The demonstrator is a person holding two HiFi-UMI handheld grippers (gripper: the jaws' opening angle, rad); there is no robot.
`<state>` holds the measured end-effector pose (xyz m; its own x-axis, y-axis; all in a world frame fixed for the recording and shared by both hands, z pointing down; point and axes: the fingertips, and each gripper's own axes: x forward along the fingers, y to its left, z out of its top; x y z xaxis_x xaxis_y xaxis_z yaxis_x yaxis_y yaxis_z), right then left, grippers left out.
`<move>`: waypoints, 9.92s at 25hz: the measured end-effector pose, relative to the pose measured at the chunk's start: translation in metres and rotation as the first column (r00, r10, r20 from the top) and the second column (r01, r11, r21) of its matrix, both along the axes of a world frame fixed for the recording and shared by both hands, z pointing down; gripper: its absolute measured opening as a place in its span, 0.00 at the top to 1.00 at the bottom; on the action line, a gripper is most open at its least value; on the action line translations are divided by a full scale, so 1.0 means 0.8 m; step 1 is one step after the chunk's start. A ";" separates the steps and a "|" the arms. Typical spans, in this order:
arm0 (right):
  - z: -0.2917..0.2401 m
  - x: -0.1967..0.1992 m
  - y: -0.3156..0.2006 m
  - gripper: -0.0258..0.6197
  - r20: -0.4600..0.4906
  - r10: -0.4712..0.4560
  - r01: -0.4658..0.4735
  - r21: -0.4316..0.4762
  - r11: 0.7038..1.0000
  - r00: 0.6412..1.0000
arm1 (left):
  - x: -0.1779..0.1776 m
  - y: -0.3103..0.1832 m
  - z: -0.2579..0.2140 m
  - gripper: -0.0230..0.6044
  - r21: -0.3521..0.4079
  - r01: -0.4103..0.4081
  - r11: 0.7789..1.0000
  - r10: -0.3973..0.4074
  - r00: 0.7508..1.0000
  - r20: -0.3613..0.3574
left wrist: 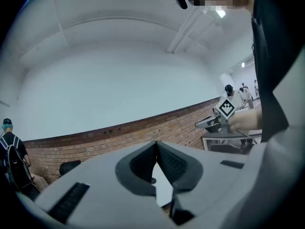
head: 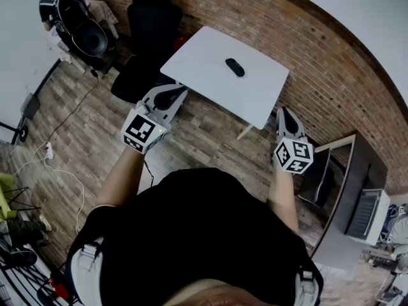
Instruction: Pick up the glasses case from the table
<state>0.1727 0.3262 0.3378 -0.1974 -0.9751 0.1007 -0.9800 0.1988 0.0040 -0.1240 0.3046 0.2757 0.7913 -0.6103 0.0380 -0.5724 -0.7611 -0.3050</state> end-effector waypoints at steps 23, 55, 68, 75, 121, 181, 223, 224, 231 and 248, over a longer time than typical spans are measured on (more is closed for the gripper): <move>0.005 -0.063 -0.068 0.94 0.049 0.067 -0.065 -0.026 0.998 0.997 | -0.071 -0.091 0.028 0.95 -0.075 -0.065 0.995 0.067 0.997 0.026; 0.020 -0.124 -0.102 0.94 0.021 0.099 -0.097 -0.068 0.993 0.995 | -0.117 -0.139 0.058 0.95 -0.140 -0.130 0.982 0.136 0.990 0.033; 0.030 -0.115 -0.110 0.94 0.019 0.091 -0.090 -0.083 0.993 0.996 | -0.112 -0.145 0.061 0.95 -0.149 -0.121 0.981 0.127 0.991 0.030; 0.028 -0.100 -0.122 0.94 0.024 0.091 -0.090 -0.059 0.994 0.996 | -0.099 -0.154 0.062 0.95 -0.145 -0.115 0.983 0.122 0.992 0.037; 0.077 0.004 -0.382 0.94 0.043 -0.067 0.072 -0.138 0.988 0.997 | -0.010 -0.365 0.104 0.95 -0.219 0.051 0.974 -0.027 0.994 0.110; 0.101 0.095 -0.483 0.82 0.039 -0.260 0.263 -0.136 0.955 0.965 | 0.113 -0.417 0.113 0.95 -0.229 0.142 0.963 -0.113 0.984 0.134; 0.128 0.101 -0.536 0.89 0.019 -0.144 0.145 -0.227 0.963 0.989 | 0.079 -0.477 0.132 0.95 -0.264 0.119 0.957 -0.089 0.989 0.121; 0.131 0.100 -0.541 0.90 0.020 -0.141 0.142 -0.230 0.963 0.990 | 0.078 -0.482 0.133 0.95 -0.265 0.118 0.957 -0.088 0.989 0.121; 0.146 0.094 -0.568 0.91 0.020 -0.125 0.126 -0.262 0.957 0.992 | 0.071 -0.518 0.137 0.95 -0.273 0.109 0.956 -0.077 0.989 0.124; 0.185 0.085 -0.617 0.91 0.024 -0.098 0.100 -0.328 0.939 0.995 | 0.061 -0.582 0.150 0.95 -0.297 0.095 0.950 -0.057 0.989 0.135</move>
